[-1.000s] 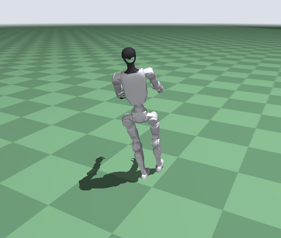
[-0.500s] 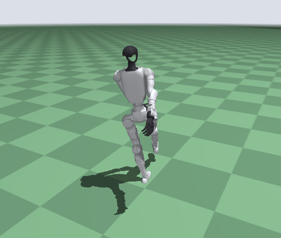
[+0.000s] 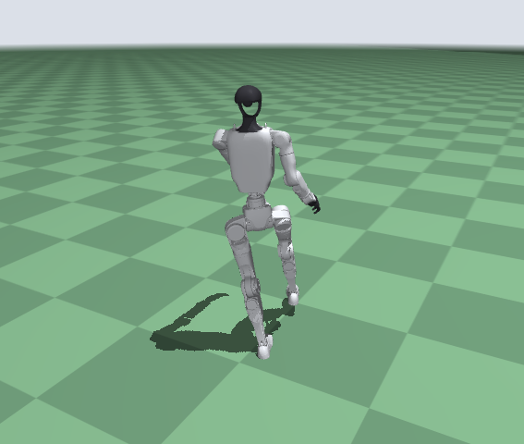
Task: Kungfu
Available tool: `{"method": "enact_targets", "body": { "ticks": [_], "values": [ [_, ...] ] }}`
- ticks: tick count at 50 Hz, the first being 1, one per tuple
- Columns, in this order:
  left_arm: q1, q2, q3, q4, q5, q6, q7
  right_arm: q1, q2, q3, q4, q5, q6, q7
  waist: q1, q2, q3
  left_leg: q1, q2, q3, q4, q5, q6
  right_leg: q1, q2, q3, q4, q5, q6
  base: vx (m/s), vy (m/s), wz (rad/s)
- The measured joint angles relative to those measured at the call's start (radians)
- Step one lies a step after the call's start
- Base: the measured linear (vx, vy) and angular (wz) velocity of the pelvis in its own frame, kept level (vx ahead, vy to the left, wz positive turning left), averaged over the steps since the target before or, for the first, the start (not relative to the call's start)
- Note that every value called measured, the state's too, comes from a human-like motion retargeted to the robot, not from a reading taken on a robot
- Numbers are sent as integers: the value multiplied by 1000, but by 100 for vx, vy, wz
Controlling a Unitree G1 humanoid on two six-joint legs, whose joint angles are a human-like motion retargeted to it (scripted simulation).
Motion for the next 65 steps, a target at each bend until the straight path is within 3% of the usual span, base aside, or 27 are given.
{"method": "enact_targets", "body": {
  "ticks": [5, 10, 12, 13, 15, 17, 18, 19, 20, 22, 24, 30, 33, 35, 40, 47, 51, 55, 60, 62, 65],
  "values": [
    [-199, 28, -20, -46, -67, 5, 46, -97, -4, 25, -53, 69, -71, -119, -21, 11, 6, 54, 22, -52, 24, -44, 13, -18, -84, 92, -42, -3, -64, 17, -56, 117],
    [-405, 81, -50, -52, -101, -16, 77, -221, -35, -21, -47, 135, -131, -192, -21, 16, 27, 119, 58, -99, 72, -121, 54, 55, -180, 115, -100, -117, -140, 13, -77, 111],
    [-483, 115, -47, 1, -45, -42, 92, -329, -74, -66, 61, 71, -197, -252, -5, -1, 35, 163, 58, -105, 97, -170, 86, 106, -190, 126, -99, -135, -128, 11, -58, 49],
    [-526, 125, -36, 54, 9, -63, 105, -398, -100, -92, 153, 20, -217, -296, 5, -20, 38, 190, 51, -106, 111, -198, 105, 142, -197, 118, -109, -112, -92, 14, -112, 33],
    [-597, 154, -2, 188, 144, -99, 128, -556, -156, -135, 407, -102, -209, -393, 9, -53, -21, 193, 20, -117, 144, -237, 154, 109, -246, 41, -83, -22, -68, 15, -110, 23],
    [-615, 118, 14, 281, 231, -107, 155, -691, -234, -211, 710, -151, -32, -432, 101, -24, -101, 127, 27, -115, 216, -259, 179, -86, -180, 98, 115, -83, -110, 4, -83, -33],
    [-652, 128, 7, 312, 226, -102, 152, -773, -254, -269, 820, -128, 135, -394, 121, -61, -76, 139, 1, -96, 210, -240, 179, -122, -209, 120, 172, -116, -105, -25, -87, 36],
    [-671, 120, 23, 323, 223, -83, 136, -825, -273, -291, 867, -69, 247, -312, 105, -51, -50, 128, 32, -74, 221, -230, 172, -128, -221, 95, 233, -173, -113, -42, -78, 139],
    [-683, 104, 51, 324, 222, -58, 113, -862, -291, -296, 883, 8, 332, -208, 70, -17, -24, 106, 91, -50, 241, -226, 163, -119, -223, 45, 298, -242, -127, -38, -70, 234],
    [-663, 111, 47, 323, 156, -96, 54, -883, -309, -254, 883, 195, 244, -17, -17, -17, -37, 43, 132, -22, 242, -191, 89, -117, -311, -42, 337, -293, -123, -22, -83, 262],
    [-640, 90, 22, 318, 96, -139, 30, -882, -361, -243, 883, 328, 166, 84, -39, 0, -44, -8, 191, 66, 218, -152, 0, -115, -342, -89, 359, -327, -115, -20, -67, 209],
    [-594, 62, 20, 325, 44, -111, -45, -884, -429, -259, 787, 340, 113, 96, -89, 50, 6, -2, 382, 706, -7, 8, -190, -68, -428, -221, 391, -409, -130, -23, -18, 172],
    [-564, 66, 16, 319, -26, -65, -150, -855, -473, -239, 731, 362, 106, 146, -103, 64, 32, 4, 419, 922, -86, 104, -270, -39, -448, -262, 419, -458, -131, -11, -4, 152],
    [-541, 74, 7, 308, -67, -30, -223, -817, -494, -229, 671, 398, 105, 200, -105, 72, 54, -18, 441, 902, -106, 160, -307, -7, -461, -298, 433, -483, -130, -11, 0, 144],
    [-416, 110, -50, 224, -81, 42, -391, -645, -514, -257, 465, 479, 116, 338, -74, 70, 41, -110, 391, 791, -137, 232, -316, 2, -535, -331, 468, -516, -129, -4, 7, 135],
    [75, 201, -41, -56, -49, 129, -572, -313, -377, -214, 83, 858, 241, 606, 37, 62, 0, -131, 389, 745, -191, 245, -316, 59, -555, -400, 509, -563, -129, 10, -7, 58],
    [421, 170, 95, -117, -53, 169, -576, -86, -168, -177, -168, 1058, 377, 741, 129, 50, -24, -145, 395, 743, -202, 256, -316, 78, -544, -416, 500, -558, -115, 25, -12, 25],
    [768, 54, 209, -163, -183, 156, -478, 84, 124, -132, -372, 1128, 463, 806, 201, 43, -40, -170, 398, 734, -200, 264, -316, 119, -544, -447, 468, -531, -85, 26, 1, 38],
    [1098, -128, 315, -266, -340, 110, -392, 179, 448, -91, -481, 1195, 409, 756, 261, 61, -52, -193, 397, 703, -195, 259, -316, 196, -541, -482, 407, -467, -38, 33, 21, 48],
    [1160, -154, 345, -286, -392, 96, -380, 229, 420, -51, -480, 1355, 408, 746, 284, 59, -62, -197, 402, 691, -191, 254, -316, 227, -530, -489, 383, -441, -22, 41, 19, 42],
    [1199, -151, 350, -310, -446, 100, -386, 272, 340, 5, -484, 1473, 504, 784, 313, 60, -67, -206, 408, 665, -179, 254, -316, 284, -509, -511, 331, -393, -1, 35, 23, 43]
  ]
}}
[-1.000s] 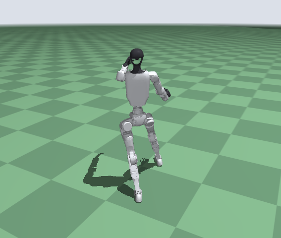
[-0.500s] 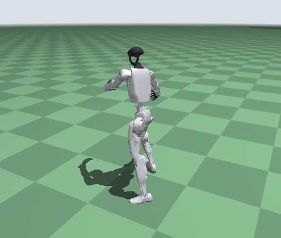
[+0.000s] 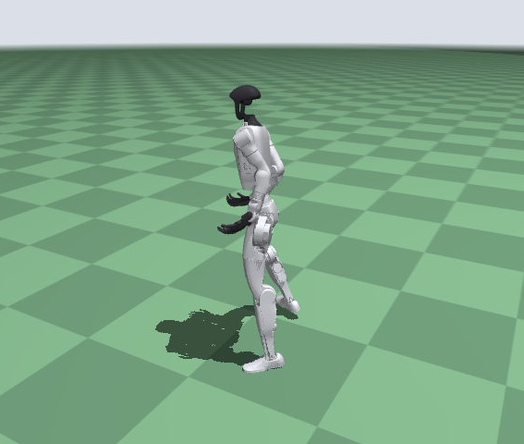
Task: Kungfu
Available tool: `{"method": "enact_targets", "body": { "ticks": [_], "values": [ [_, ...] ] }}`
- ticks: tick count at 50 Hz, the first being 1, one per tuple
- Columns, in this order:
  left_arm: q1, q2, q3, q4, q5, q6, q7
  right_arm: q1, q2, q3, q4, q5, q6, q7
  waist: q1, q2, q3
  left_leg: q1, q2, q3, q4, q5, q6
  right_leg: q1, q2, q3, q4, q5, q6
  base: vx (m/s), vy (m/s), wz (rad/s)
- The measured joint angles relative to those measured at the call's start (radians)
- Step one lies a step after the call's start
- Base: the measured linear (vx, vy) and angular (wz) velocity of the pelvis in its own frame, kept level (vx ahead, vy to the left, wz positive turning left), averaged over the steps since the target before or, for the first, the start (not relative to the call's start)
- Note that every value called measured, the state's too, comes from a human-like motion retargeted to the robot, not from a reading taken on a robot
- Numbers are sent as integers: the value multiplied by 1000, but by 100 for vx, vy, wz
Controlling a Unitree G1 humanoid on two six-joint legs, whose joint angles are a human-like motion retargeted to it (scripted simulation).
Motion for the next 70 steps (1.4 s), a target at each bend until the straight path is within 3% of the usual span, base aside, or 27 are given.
{"method": "enact_targets", "body": {
  "ticks": [3, 6, 12, 18, 22, 27, 31, 35, 37, 40, 42, 45, 48, 52, 57, 60, 65, 70],
  "values": [
    [-19, 44, -21, -26, 14, 33, -41, 14, -62, 38, 9, -95, 41, 60, 35, -12, -6, -21, 9, -34, 22, 3, 0, 50, 26, -21, -54, 43, 19, 21, 5, 46],
    [-72, 90, -33, -62, 68, 36, -71, 13, -89, 31, 9, -193, -5, 48, 67, -32, -6, -46, 24, -63, 47, 7, 0, 91, 53, -40, -102, 74, 33, 14, -4, 39],
    [-245, 178, -66, -120, 205, -45, -48, -20, -211, -16, 38, -293, -38, 46, 112, -58, 10, -73, 45, -88, 80, 4, 0, 144, 85, -72, -167, 108, 43, 6, 2, 15],
    [-482, 350, -98, -188, 474, -158, -21, -70, -439, -141, 202, -381, -68, 60, 126, -50, 22, -103, 95, -79, 113, -2, 0, 200, 137, -104, -222, 126, 31, 8, 4, 22],
    [-742, 460, -169, -223, 578, -202, -31, -66, -570, -282, 400, -502, -169, 2, 130, -33, 35, -215, 141, -143, 211, 0, 3, 288, 191, -186, -298, 152, 24, 6, -4, 110],
    [-1175, 530, -391, -226, 562, -276, 51, -32, -645, -414, 715, -629, -343, -231, 178, -17, 74, -388, 149, -266, 373, -9, 6, 415, 264, -317, -415, 216, 18, 19, 6, 153],
    [-1454, 509, -444, -243, 610, -284, 93, -69, -668, -379, 950, -609, -400, -336, 254, -33, 106, -466, 90, -357, 469, -41, 8, 460, 269, -340, -466, 264, 22, 21, 17, 93],
    [-1618, 512, -400, -294, 641, -254, 143, -212, -645, -286, 1087, -664, -386, -343, 339, -51, 86, -541, 48, -356, 555, -86, 34, 448, 243, -340, -501, 303, 19, 46, 32, 21],
    [-1652, 551, -359, -339, 672, -232, 183, -346, -595, -233, 1122, -733, -338, -337, 379, -59, 78, -569, 50, -338, 601, -116, 49, 432, 232, -335, -520, 319, 14, 24, 21, -46],
    [-1646, 648, -285, -416, 715, -227, 263, -584, -452, -205, 1123, -822, -219, -308, 407, -71, 74, -589, 41, -312, 662, -180, 88, 411, 210, -316, -554, 344, 2, 26, 26, -66],
    [-1622, 695, -234, -465, 738, -248, 328, -709, -331, -174, 1060, -753, -171, -233, 423, -80, 78, -596, 23, -301, 695, -225, 116, 397, 193, -295, -580, 358, -12, 22, 27, -68],
    [-1590, 731, -174, -520, 768, -273, 419, -840, -225, -2, 952, -531, -119, -43, 455, -101, 91, -594, -1, -289, 729, -293, 151, 382, 176, -269, -617, 371, -32, 26, 25, -56],
    [-1534, 743, -136, -555, 795, -285, 453, -946, -169, 111, 930, -581, -98, 21, 474, -109, 99, -578, -9, -280, 747, -339, 172, 383, 172, -256, -650, 377, -50, 20, 16, -47],
    [-1449, 740, -82, -582, 795, -276, 455, -1042, -147, 189, 906, -642, -164, -49, 471, -110, 126, -554, -12, -271, 757, -367, 190, 370, 175, -207, -670, 376, -58, 11, 7, -33],
    [-1305, 756, -10, -565, 723, -279, 487, -1063, -144, 200, 756, -568, -187, -38, 416, -99, 133, -527, 8, -258, 733, -365, 196, 334, 169, -188, -636, 410, -113, 1, 3, -33],
    [-1227, 779, -9, -505, 650, -298, 550, -1066, -196, 211, 618, -509, -246, -86, 374, -91, 131, -508, 21, -254, 713, -357, 193, 310, 181, -150, -615, 393, -125, -9, -1, -21],
    [-1080, 816, 48, -419, 658, -336, 574, -1104, -338, 175, 328, -446, -397, -233, 311, -98, 128, -461, 10, -255, 647, -328, 177, 275, 191, -44, -585, 273, -54, -21, -10, -6],
    [-851, 855, 251, -364, 697, -337, 590, -1188, -539, 141, -5, -340, -461, -352, 254, -96, 121, -380, 24, -228, 532, -280, 143, 233, 195, 11, -538, 197, -9, -34, -21, -30]
  ]
}}
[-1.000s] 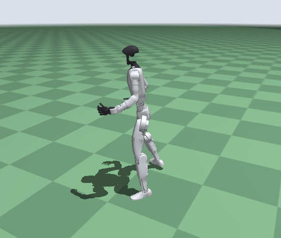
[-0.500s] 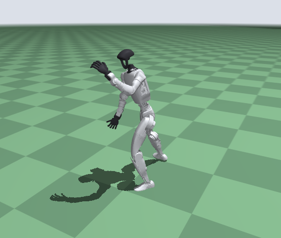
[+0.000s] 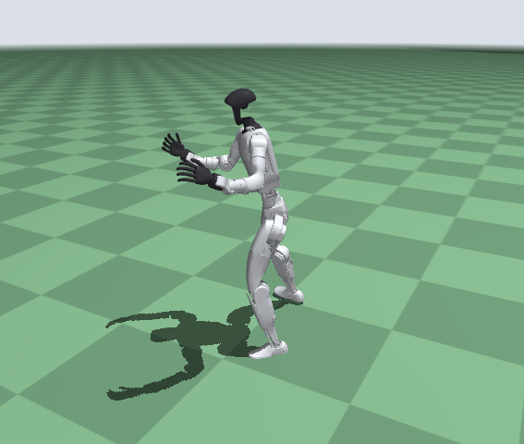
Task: Kungfu
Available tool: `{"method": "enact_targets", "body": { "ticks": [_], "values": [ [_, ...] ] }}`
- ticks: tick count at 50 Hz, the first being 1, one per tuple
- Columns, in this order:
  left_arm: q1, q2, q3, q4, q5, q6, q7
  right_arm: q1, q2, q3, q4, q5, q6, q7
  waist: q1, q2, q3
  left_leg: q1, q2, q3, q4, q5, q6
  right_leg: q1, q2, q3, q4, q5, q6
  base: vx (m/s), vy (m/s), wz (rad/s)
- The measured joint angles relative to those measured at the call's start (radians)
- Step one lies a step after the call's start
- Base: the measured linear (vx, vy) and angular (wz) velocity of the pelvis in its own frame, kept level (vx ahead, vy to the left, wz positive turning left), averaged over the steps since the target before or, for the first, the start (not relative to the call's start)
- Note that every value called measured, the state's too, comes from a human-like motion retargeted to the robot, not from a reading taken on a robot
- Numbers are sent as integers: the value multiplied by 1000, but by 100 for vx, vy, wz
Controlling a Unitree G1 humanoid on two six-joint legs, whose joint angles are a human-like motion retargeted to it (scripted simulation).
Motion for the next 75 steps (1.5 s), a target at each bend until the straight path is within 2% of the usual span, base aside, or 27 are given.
{"method": "enact_targets", "body": {
  "ticks": [5, 11, 15, 18, 20, 23, 25, 27, 30, 32, 34, 37, 40, 45, 51, 55, 62, 68, 75],
  "values": [
    [267, 26, 273, 141, 44, -4, -9, -63, -202, -76, -304, 6, -49, -187, -47, 3, -7, 135, 37, 71, -179, 85, -59, -70, 6, 73, 99, -45, 6, -47, -38, -55],
    [601, 81, 567, 526, 216, -25, -29, -101, -371, -213, -528, -121, -147, -484, -124, 8, -7, 302, 89, 152, -386, 199, -139, -219, 65, 268, 328, -193, -11, -41, -47, -49],
    [763, 40, 675, 787, 258, 41, -198, -64, -446, -321, -614, -194, -218, -627, -198, -25, -37, 349, 56, 234, -488, 261, -143, -349, 42, 314, 483, -296, -35, -51, -52, -38],
    [798, -73, 660, 944, 195, 125, -323, -3, -466, -393, -671, -194, -242, -667, -283, -6, -66, 348, 91, 252, -520, 297, -143, -402, 70, 295, 565, -370, -67, -43, -55, -23],
    [741, -182, 559, 1036, 62, 183, -361, 49, -475, -435, -714, -181, -249, -670, -353, 22, -88, 322, 116, 282, -528, 335, -143, -424, 72, 263, 605, -408, -84, -35, -33, 44],
    [514, -344, 212, 1150, -290, 270, -415, 138, -500, -530, -780, -178, -273, -682, -433, 50, -69, 275, 140, 316, -521, 411, -143, -404, 49, 187, 636, -440, -103, -49, -23, 92],
    [335, -487, -8, 1179, -440, 311, -457, 209, -516, -617, -821, -192, -302, -708, -450, 59, -35, 278, 191, 383, -517, 454, -143, -359, 70, 137, 640, -461, -119, -38, -29, 67],
    [208, -652, -175, 1113, -506, 357, -563, 255, -519, -683, -858, -214, -320, -732, -464, 59, -7, 282, 237, 416, -510, 480, -142, -322, 97, 103, 637, -474, -133, -25, -28, 34],
    [89, -841, -439, 913, -666, 469, -826, 273, -537, -723, -910, -255, -313, -754, -480, 50, 24, 290, 268, 402, -503, 492, -137, -306, 130, 95, 640, -482, -152, -20, -18, -8],
    [32, -887, -564, 765, -718, 559, -955, 267, -563, -718, -926, -281, -305, -743, -494, 49, 33, 301, 279, 403, -506, 497, -141, -302, 145, 96, 644, -487, -159, -15, -6, -16],
    [-25, -899, -653, 640, -711, 586, -1030, 261, -593, -710, -924, -308, -297, -723, -507, 51, 37, 309, 288, 412, -510, 499, -142, -298, 153, 92, 647, -496, -161, -14, 1, -8],
    [-114, -876, -712, 515, -692, 556, -1026, 270, -623, -698, -899, -323, -275, -704, -512, 55, 33, 316, 299, 419, -512, 492, -137, -289, 163, 85, 642, -505, -159, -3, 1, -2],
    [-183, -847, -708, 468, -686, 519, -967, 287, -633, -683, -877, -295, -267, -689, -509, 55, 25, 317, 298, 408, -508, 468, -127, -287, 167, 92, 636, -497, -159, 0, 7, -5],
    [-216, -824, -674, 480, -730, 484, -882, 293, -629, -666, -842, -245, -266, -647, -500, 66, 25, 331, 289, 362, -501, 448, -142, -279, 175, 121, 630, -482, -154, 6, 17, -2],
    [-208, -835, -639, 537, -826, 457, -798, 300, -622, -673, -813, -196, -274, -639, -517, 62, 16, 303, 220, 351, -517, 460, -143, -292, 119, 142, 623, -456, -123, 5, 19, 32],
    [-206, -814, -613, 569, -809, 457, -783, 338, -627, -704, -807, -177, -273, -619, -528, 59, 20, 283, 193, 347, -524, 462, -143, -284, 99, 143, 594, -443, -107, 7, 14, 30],
    [-208, -635, -559, 619, -538, 427, -752, 493, -627, -841, -749, -209, -267, -564, -512, 61, 30, 239, 167, 361, -510, 428, -143, -261, 63, 99, 532, -438, -85, 7, 12, 17],
    [-137, -395, -490, 628, -150, 341, -739, 678, -538, -995, -640, -235, -252, -474, -475, 67, 40, 175, 152, 339, -440, 363, -143, -244, 36, 64, 475, -435, -70, 14, 16, 16],
    [69, -136, -382, 643, 132, 265, -708, 830, -412, -1071, -420, -241, -248, -374, -382, 63, 16, 121, 127, 303, -340, 274, -143, -214, 14, 49, 409, -416, -57, 33, 19, 7]
  ]
}}
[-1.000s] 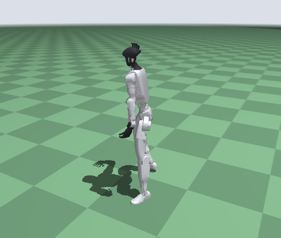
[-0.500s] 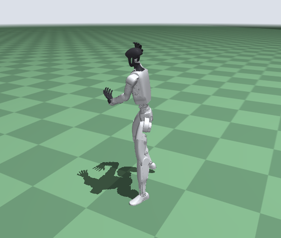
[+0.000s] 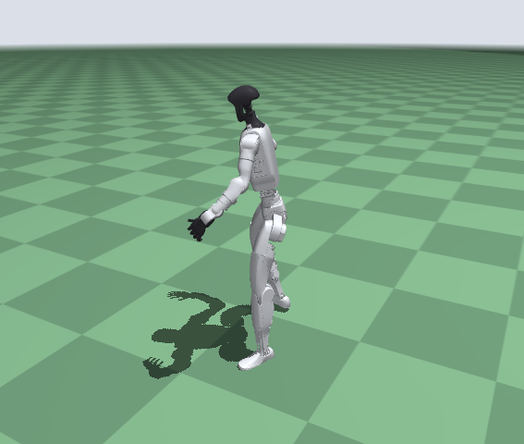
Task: Kungfu
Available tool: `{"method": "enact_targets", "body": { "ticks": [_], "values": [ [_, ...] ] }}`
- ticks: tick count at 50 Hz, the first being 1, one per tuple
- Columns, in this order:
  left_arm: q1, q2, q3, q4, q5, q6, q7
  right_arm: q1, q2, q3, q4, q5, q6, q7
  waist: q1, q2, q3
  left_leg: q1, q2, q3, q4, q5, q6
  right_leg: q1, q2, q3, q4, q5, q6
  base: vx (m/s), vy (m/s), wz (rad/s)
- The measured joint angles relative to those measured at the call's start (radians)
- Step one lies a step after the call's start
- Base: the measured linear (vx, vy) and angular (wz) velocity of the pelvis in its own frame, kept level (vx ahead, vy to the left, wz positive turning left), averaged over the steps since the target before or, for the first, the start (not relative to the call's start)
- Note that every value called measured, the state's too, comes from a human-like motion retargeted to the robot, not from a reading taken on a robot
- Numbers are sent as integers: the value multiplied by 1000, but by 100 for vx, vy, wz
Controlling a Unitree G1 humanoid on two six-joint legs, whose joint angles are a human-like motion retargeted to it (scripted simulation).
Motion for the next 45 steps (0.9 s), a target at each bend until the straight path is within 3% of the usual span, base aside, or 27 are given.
{"method": "enact_targets", "body": {
  "ticks": [5, 10, 14, 18, 24, 30, 35, 36, 40, 42, 45],
  "values": [
    [171, 121, 73, 44, 233, -35, 86, 59, 69, 35, 199, 40, 17, 122, 61, 14, -14, -41, 12, -50, 81, -23, 0, 69, 23, -24, -74, 24, 21, 44, 13, 32],
    [324, 142, 99, 97, 493, -34, 183, 92, 159, 135, 413, 18, 40, 241, 131, 33, -5, -106, -10, -154, 167, -16, 0, 152, 46, -30, -144, 67, 50, 43, 16, 82],
    [408, 77, 93, 145, 685, 24, 230, 57, 329, 290, 568, 30, 84, 298, 209, 57, 3, -169, -24, -236, 236, -34, 0, 234, 90, -48, -197, 94, 63, 39, 13, 124],
    [457, -29, 45, 212, 802, 91, 257, -5, 543, 468, 690, 105, 127, 307, 333, 63, -8, -242, -97, -327, 280, -47, 0, 310, 109, -91, -247, 149, 119, 23, 11, 169],
    [554, -120, -29, 375, 915, 189, 250, -238, 740, 804, 773, 272, 155, 240, 595, -16, -71, -321, -189, -355, 306, -64, 0, 393, 122, -192, -285, 203, 183, 23, -3, 177],
    [753, -168, -1, 516, 1014, 276, 234, -734, 693, 900, 623, 484, 350, 399, 827, -75, -52, -365, -158, -390, 332, -45, 0, 429, 208, -230, -343, 244, 185, 4, -29, 55],
    [913, -277, 26, 585, 1107, 396, 88, -1078, 603, 965, 445, 695, 405, 493, 888, -139, -38, -402, -107, -412, 385, -46, 1, 435, 253, -224, -372, 242, 185, 20, -36, 4],
    [937, -309, 20, 582, 1109, 404, 56, -1122, 590, 966, 425, 710, 408, 505, 885, -159, -34, -419, -104, -409, 399, -52, 23, 432, 258, -222, -384, 245, 185, 27, -46, 4],
    [948, -415, -53, 589, 1065, 334, -43, -1232, 543, 983, 382, 685, 380, 482, 856, -220, -21, -473, -85, -379, 442, -88, 137, 419, 274, -244, -423, 277, 185, 26, -36, 4],
    [913, -451, -94, 588, 1090, 295, -83, -1238, 532, 991, 370, 676, 329, 434, 854, -245, -25, -492, -20, -302, 467, -104, 181, 398, 290, -235, -441, 318, 185, 18, -31, -63],
    [845, -462, -156, 548, 1178, 217, -153, -1217, 530, 1004, 329, 692, 194, 340, 840, -253, -32, -507, 39, -302, 486, -106, 166, 376, 344, -195, -451, 428, 185, 32, -27, -55]
  ]
}}
